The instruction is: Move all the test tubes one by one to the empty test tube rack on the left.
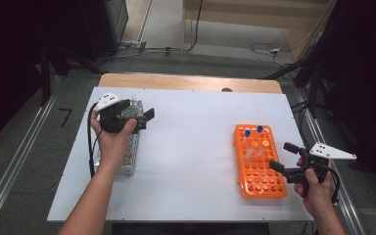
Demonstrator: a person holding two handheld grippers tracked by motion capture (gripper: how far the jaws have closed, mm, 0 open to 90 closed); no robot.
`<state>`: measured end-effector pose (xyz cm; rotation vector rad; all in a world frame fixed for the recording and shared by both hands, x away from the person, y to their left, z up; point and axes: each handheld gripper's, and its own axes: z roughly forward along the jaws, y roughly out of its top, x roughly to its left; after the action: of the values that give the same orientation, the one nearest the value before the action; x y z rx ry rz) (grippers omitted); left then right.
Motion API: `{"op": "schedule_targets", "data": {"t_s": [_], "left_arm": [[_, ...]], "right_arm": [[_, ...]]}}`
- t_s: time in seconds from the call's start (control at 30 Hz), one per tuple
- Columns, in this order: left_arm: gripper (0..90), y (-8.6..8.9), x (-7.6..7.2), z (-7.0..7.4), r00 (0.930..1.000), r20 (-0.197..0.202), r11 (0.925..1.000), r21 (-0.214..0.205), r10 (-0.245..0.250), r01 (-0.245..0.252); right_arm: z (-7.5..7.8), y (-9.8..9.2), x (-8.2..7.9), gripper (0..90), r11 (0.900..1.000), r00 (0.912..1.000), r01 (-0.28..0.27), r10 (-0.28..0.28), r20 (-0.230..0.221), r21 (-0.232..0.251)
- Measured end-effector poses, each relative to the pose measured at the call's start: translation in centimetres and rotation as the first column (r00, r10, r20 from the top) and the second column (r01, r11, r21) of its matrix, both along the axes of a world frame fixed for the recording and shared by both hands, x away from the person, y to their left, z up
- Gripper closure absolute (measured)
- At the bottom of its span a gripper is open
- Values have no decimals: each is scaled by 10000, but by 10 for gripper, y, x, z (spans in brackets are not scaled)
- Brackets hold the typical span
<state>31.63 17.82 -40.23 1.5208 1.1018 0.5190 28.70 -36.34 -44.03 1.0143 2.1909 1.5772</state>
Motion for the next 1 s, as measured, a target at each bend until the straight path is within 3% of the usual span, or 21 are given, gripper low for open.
{"op": "schedule_targets", "data": {"t_s": [0.27, 0.47, 0.5, 0.57, 0.8, 1.0], "left_arm": [[0, -14, -41, -2, 9970, 320, 9974, -80, -710, 713], [0, -23, -65, -9, 9937, 490, 9949, 21, -1012, 1012], [0, -25, -67, -11, 9930, 496, 9942, 28, -1073, 1073], [0, -29, -71, -12, 9922, 472, 9925, 460, -1154, 1133], [0, -36, -74, -22, 9879, 172, 9877, 298, -1543, 1538], [0, -40, -73, -25, 9848, -22, 9841, 379, -1734, 1734]], "right_arm": [[7, 8, -6, 0, 9998, 9998, -216, 217, -24, 48], [12, 16, -12, 0, 9957, 9958, -907, 910, 141, -206], [13, 17, -12, 0, 9937, 9937, -1097, 1101, 196, -210], [14, 17, -14, 0, 9902, 9901, -1373, 1379, 248, -234], [8, 16, -16, 61, 9757, 9757, -2190, 2190, 59, 13], [1, 20, -21, 127, 9628, 9632, -2689, 2688, -85, -253]]}}
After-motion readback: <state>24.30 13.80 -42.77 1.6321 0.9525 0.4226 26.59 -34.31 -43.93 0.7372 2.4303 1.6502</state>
